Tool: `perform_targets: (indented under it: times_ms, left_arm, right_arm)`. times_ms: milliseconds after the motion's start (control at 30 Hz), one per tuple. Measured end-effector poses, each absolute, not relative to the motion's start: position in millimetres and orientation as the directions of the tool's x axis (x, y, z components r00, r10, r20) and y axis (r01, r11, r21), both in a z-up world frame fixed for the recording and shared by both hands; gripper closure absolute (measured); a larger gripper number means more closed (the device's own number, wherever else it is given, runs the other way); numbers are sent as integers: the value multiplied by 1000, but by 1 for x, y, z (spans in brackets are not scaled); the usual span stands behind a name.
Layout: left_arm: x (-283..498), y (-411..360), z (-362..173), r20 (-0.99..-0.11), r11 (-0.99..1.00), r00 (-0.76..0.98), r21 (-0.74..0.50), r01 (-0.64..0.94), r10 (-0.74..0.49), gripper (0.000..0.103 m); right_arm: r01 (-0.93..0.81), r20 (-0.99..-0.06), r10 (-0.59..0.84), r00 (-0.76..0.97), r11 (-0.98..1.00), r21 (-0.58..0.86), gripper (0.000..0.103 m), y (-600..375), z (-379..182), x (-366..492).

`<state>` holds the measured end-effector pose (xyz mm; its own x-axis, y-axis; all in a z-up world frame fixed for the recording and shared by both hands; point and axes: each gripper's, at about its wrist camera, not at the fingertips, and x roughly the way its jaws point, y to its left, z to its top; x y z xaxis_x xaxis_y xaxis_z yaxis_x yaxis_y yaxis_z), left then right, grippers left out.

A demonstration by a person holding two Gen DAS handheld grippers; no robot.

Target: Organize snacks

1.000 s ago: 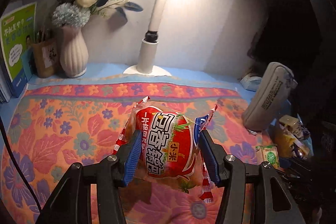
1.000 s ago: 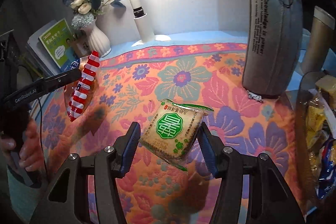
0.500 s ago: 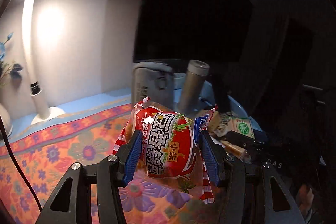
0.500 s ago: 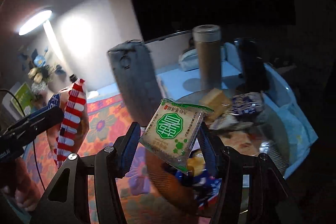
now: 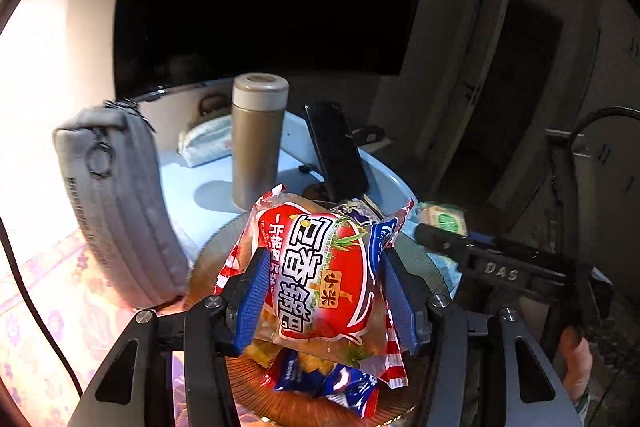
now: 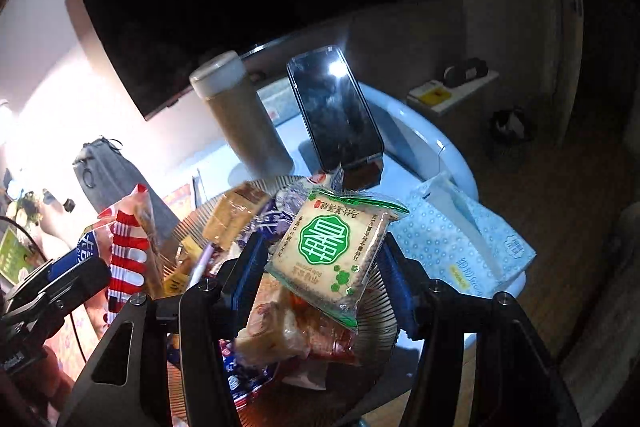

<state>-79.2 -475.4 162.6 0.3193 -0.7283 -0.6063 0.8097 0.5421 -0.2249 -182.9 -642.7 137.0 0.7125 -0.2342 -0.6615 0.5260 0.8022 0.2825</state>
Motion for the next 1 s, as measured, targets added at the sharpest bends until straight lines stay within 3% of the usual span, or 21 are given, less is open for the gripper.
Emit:
perform_targets:
  times_ms: [100, 200, 667, 1000]
  left_arm:
    - [-76, -482, 156, -617, 534, 296, -243, 810, -729, 47]
    - [-71, -476, 155, -605, 545, 308, -254, 799, -734, 37]
    - [-67, -395, 165, -570, 612, 387, -274, 742, -725, 37]
    - [-62, -271, 166, -552, 763, 551, -284, 581, -626, 34]
  right_arm:
    - [544, -690, -201, 695, 775, 322, 39, -652, 124, -180]
    - [549, -693, -179, 698, 756, 357, 38, -661, 115, -184]
    - [494, -655, -164, 737, 792, 358, 38, -622, 133, -185]
    - [314, -642, -57, 765, 903, 293, 38, -516, 148, -151]
